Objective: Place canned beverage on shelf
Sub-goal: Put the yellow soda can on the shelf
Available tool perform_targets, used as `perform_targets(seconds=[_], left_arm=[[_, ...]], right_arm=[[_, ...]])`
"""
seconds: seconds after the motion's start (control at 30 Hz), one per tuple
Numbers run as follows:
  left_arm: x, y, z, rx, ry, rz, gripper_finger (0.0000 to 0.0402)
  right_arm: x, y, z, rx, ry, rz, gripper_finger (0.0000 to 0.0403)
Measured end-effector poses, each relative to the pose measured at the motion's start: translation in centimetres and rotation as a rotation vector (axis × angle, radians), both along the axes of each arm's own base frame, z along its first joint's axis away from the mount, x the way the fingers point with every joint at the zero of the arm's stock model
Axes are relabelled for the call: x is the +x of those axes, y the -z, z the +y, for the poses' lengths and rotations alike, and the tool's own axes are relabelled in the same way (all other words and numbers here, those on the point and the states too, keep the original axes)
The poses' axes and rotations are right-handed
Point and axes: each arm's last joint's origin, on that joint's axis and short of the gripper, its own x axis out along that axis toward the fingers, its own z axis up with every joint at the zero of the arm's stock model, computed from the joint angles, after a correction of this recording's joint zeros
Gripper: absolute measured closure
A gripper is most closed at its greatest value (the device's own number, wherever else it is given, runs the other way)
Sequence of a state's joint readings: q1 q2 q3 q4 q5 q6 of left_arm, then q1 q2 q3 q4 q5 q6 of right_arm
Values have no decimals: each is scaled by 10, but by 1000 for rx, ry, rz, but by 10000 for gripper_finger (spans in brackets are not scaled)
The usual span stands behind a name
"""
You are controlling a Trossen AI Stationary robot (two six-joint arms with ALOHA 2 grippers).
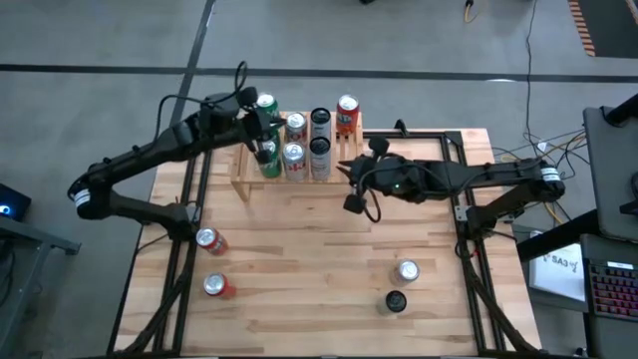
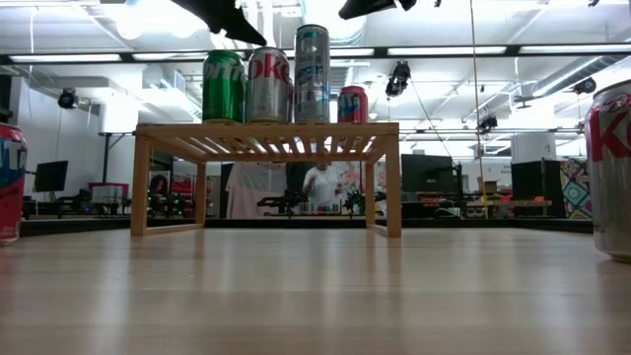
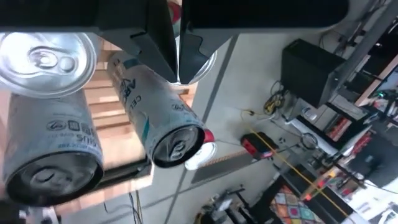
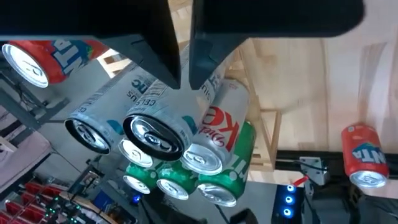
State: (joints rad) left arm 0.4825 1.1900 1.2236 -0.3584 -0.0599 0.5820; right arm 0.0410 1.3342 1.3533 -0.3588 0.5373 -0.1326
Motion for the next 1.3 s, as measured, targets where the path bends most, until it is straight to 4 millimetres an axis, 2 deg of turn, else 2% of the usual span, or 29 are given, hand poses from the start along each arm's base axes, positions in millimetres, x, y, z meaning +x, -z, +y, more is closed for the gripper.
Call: perform_targets(seconds=[0.17, 0.33, 0.53, 1.03, 1.13, 1.3], left_arm=[[9, -1, 11, -6, 5, 72, 401], [17, 1, 25, -17, -6, 128, 401], [26, 2, 37, -58, -23, 198, 402], [31, -3, 40, -152, -33, 298, 401], [29, -6, 38, -154, -36, 284, 401], [22, -23, 33, -190, -15, 188, 401]], right_arm=[[-6, -6, 0, -15, -21, -8, 392], [-10, -11, 0, -41, -33, -9, 394], [-12, -8, 0, -25, -26, 21, 394], [-13, -6, 0, -14, -21, 37, 394], [-12, -6, 0, -15, -21, 32, 394], [-10, -13, 0, 3, -48, -29, 394]])
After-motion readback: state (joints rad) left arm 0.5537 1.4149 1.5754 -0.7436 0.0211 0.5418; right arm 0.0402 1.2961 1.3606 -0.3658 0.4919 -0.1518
